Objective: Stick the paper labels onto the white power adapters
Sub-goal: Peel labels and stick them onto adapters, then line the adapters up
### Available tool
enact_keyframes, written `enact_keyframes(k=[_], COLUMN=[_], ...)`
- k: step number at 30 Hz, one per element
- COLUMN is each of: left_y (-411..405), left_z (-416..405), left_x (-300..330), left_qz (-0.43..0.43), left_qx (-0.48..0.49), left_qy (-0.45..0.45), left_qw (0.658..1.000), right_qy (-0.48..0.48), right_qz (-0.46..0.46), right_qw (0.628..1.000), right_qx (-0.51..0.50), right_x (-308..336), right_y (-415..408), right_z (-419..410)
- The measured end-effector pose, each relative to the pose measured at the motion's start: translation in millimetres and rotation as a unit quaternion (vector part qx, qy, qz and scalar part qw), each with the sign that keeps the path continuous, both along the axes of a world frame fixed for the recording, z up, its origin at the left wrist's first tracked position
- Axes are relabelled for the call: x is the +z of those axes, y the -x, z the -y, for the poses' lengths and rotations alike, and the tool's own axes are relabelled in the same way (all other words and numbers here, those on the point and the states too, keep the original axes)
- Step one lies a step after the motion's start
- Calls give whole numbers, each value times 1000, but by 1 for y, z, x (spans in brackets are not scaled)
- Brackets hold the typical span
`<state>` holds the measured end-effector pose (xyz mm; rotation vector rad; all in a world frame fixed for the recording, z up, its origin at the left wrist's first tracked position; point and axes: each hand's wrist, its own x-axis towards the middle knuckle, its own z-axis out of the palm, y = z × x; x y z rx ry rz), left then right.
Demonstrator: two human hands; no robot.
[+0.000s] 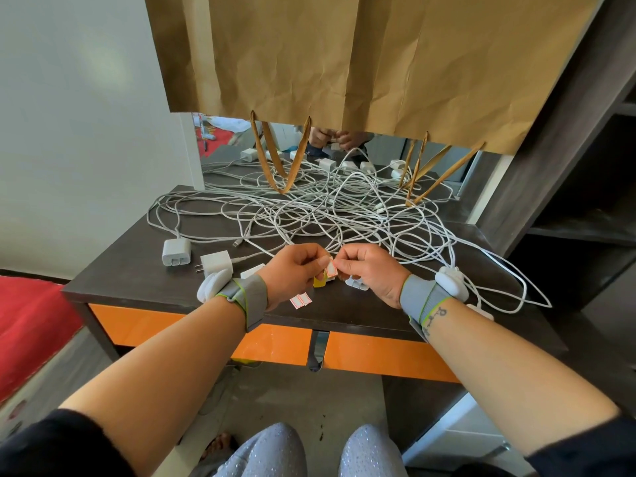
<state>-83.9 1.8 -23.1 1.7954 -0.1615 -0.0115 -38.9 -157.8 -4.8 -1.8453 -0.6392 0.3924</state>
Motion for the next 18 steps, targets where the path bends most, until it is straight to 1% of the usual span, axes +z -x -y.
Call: enact_keyframes(k=[6, 11, 15, 18], left_y=[0, 1, 1, 2], left_z=[-2, -2, -2, -6], left_x=[-4, -5, -6, -7], left_qz=[4, -4, -23, -51], left_qx=[1, 8, 34, 56], left_qy=[6, 35, 64, 63], left_qw=[1000, 999, 997, 995], right_qy=[-7, -16, 16, 51], right_qz=[-7, -14, 28, 57], right_qw=[1000, 1000, 998, 993], right_qx=[3, -4, -50, -88], right_x=[-4, -5, -10, -13], right_y=[-2, -2, -5, -11], right_z=[0, 1, -4, -6])
